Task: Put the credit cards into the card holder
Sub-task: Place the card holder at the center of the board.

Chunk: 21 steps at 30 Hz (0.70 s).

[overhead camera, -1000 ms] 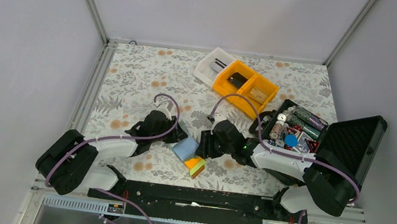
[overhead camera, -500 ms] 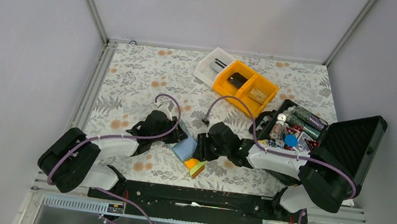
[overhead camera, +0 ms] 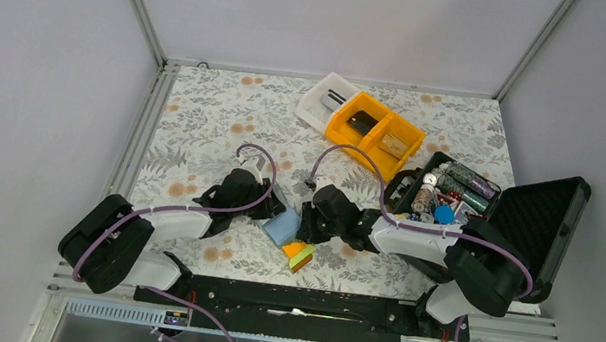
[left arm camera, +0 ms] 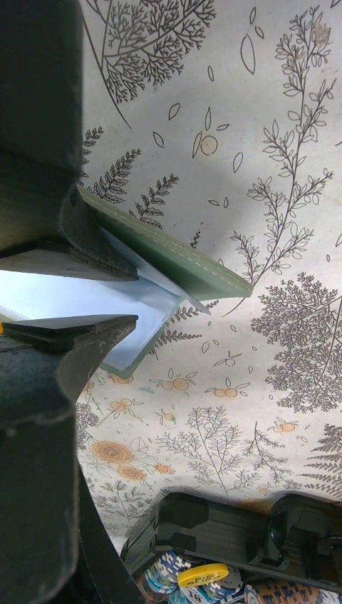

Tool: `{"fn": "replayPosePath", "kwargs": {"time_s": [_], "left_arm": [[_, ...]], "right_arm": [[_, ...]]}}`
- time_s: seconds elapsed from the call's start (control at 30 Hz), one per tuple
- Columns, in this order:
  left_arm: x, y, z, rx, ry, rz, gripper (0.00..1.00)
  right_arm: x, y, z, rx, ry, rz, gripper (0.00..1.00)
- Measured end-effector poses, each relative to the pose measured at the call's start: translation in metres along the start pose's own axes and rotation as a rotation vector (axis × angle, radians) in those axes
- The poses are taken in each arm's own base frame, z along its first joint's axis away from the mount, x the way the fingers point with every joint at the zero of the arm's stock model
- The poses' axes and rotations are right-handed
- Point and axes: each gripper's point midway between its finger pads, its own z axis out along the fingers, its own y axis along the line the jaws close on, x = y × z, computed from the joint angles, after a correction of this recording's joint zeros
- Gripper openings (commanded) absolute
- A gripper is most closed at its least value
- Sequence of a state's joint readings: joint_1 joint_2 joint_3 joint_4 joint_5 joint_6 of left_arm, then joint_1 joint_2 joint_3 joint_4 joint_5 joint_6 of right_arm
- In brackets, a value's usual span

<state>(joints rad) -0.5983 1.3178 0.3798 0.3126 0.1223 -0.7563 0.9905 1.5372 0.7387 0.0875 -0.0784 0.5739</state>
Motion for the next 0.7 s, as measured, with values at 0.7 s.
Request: {"fn": "replayPosePath", "kwargs": {"time_s": [0.7], "left_arm": [[0.0, 0.006, -0.012, -0.026, -0.019, 0.012, 0.26]], "right_arm": [[-0.05, -0.023, 0.016, 0.182, -0.093, -0.175, 0.0]]}}
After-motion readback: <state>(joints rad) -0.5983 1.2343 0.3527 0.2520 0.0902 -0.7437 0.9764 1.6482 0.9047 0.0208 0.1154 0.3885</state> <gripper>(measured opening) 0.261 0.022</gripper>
